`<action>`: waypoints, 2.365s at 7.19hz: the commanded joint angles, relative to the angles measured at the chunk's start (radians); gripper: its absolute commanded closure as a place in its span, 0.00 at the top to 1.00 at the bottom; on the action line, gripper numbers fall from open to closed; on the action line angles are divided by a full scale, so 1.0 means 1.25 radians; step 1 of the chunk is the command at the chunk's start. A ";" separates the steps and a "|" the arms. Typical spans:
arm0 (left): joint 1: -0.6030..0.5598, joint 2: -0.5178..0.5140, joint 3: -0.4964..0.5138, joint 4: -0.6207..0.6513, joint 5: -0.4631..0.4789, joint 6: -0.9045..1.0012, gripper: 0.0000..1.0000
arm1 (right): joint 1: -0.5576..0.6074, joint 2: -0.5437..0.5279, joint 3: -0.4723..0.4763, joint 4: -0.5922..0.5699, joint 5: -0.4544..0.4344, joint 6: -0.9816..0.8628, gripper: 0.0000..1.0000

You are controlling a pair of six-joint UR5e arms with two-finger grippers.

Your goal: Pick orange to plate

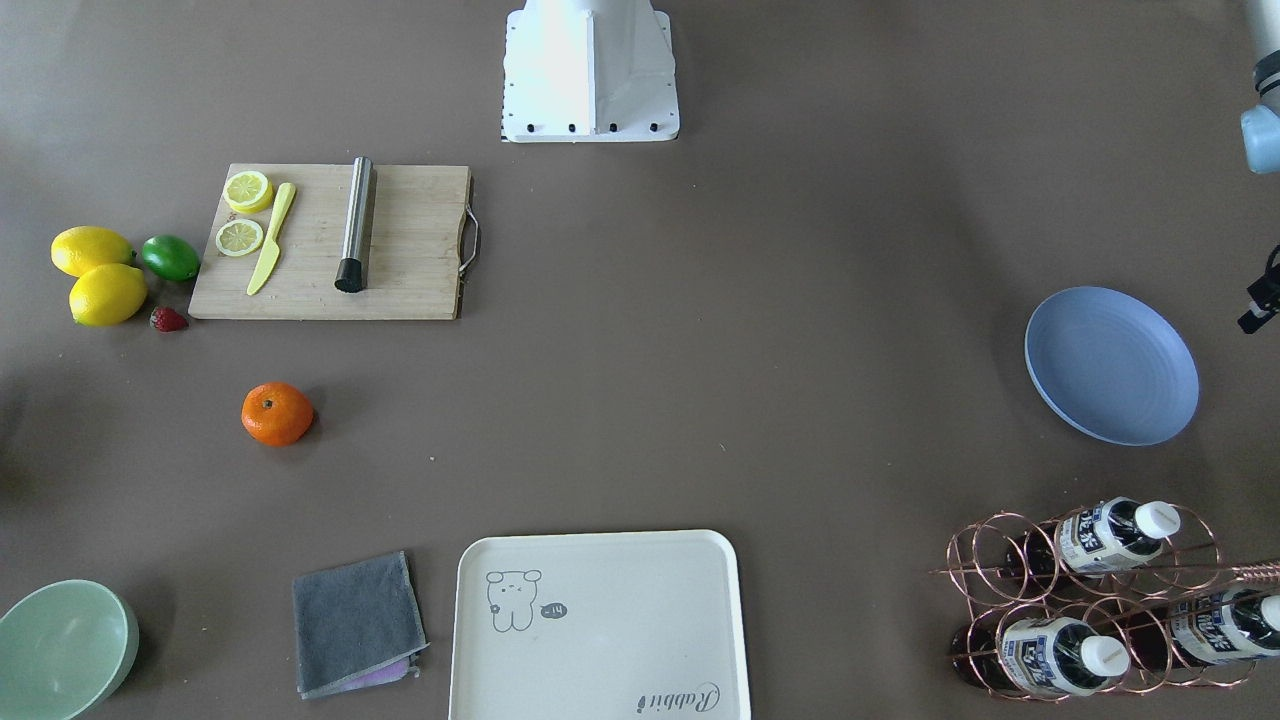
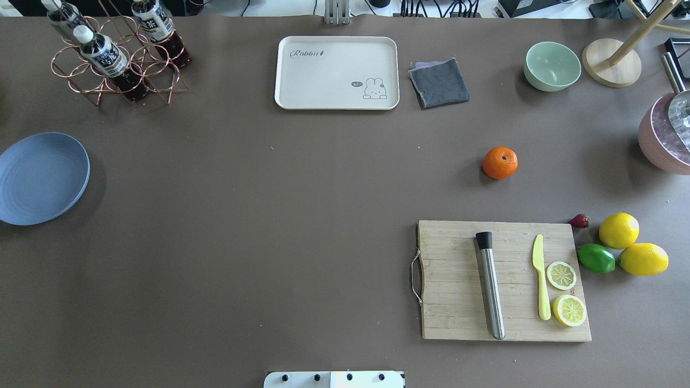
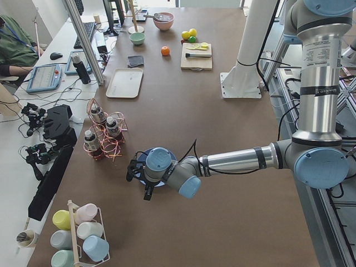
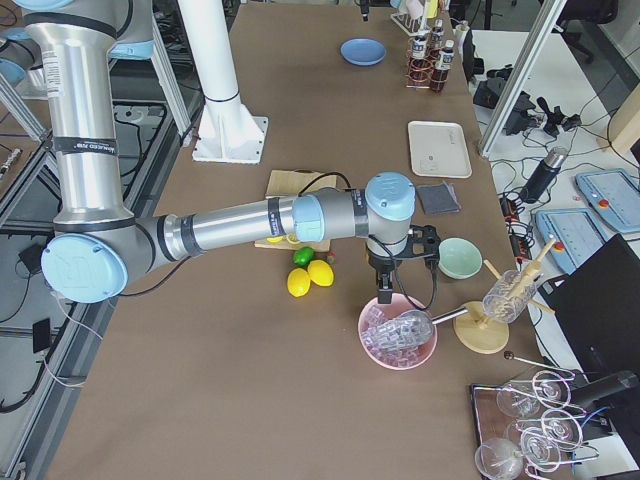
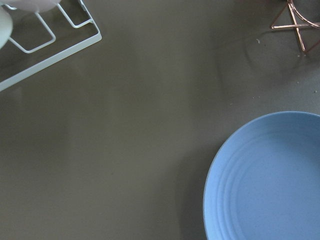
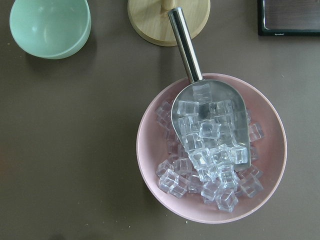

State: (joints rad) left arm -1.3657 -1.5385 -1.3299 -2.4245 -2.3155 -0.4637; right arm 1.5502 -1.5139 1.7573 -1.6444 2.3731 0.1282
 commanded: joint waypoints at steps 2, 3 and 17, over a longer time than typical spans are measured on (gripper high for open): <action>0.092 -0.018 0.076 -0.133 0.002 -0.104 0.98 | -0.036 0.012 0.003 0.000 0.000 0.037 1.00; 0.112 -0.018 0.083 -0.136 0.004 -0.104 0.98 | -0.038 0.016 0.002 0.000 -0.001 0.037 1.00; 0.047 -0.065 0.086 -0.002 -0.173 -0.125 0.00 | -0.056 0.045 0.002 -0.001 0.005 0.058 1.00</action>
State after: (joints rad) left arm -1.2597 -1.5957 -1.2063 -2.4945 -2.4646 -0.6191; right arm 1.4809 -1.4704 1.7563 -1.6454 2.3744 0.1992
